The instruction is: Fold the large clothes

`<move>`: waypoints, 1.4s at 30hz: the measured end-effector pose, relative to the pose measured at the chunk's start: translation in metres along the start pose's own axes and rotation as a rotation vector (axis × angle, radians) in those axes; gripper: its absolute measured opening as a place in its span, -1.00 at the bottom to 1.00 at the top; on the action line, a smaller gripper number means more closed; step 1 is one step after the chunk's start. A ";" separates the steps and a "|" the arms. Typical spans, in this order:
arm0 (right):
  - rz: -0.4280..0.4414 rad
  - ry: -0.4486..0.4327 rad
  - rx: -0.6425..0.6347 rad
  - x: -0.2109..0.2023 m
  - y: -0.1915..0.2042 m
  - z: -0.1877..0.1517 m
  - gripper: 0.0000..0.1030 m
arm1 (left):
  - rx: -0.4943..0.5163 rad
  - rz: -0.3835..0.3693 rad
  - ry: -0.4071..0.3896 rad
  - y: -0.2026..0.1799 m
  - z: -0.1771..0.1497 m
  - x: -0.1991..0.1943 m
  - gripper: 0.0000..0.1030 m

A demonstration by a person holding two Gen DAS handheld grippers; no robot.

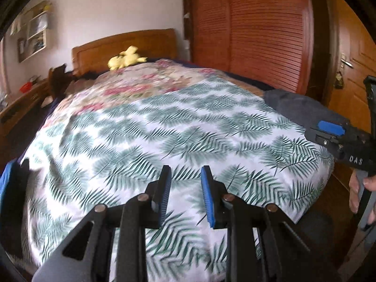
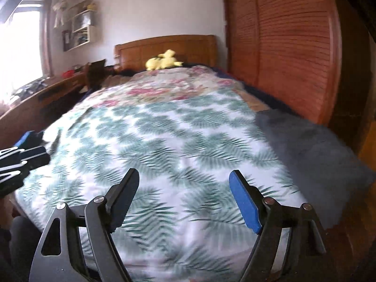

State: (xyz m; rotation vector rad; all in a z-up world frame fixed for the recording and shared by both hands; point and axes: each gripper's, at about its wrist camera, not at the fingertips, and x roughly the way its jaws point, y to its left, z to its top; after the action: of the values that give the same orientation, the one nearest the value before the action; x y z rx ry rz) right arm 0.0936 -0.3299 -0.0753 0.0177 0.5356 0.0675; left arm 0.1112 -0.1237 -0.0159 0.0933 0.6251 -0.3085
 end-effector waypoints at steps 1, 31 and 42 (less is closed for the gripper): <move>0.010 0.002 -0.004 0.001 0.011 -0.003 0.56 | -0.009 0.011 0.001 0.005 -0.003 -0.002 -0.52; 0.203 -0.199 -0.085 -0.079 0.165 0.014 0.56 | -0.168 0.261 -0.225 0.093 -0.034 -0.150 -0.52; 0.178 -0.269 -0.081 -0.099 0.161 0.015 0.57 | -0.159 0.263 -0.263 0.092 -0.037 -0.167 -0.52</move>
State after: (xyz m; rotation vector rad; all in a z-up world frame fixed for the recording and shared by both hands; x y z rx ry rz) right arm 0.0066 -0.1762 -0.0063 -0.0047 0.2607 0.2569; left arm -0.0091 0.0129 0.0525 -0.0183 0.3682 -0.0141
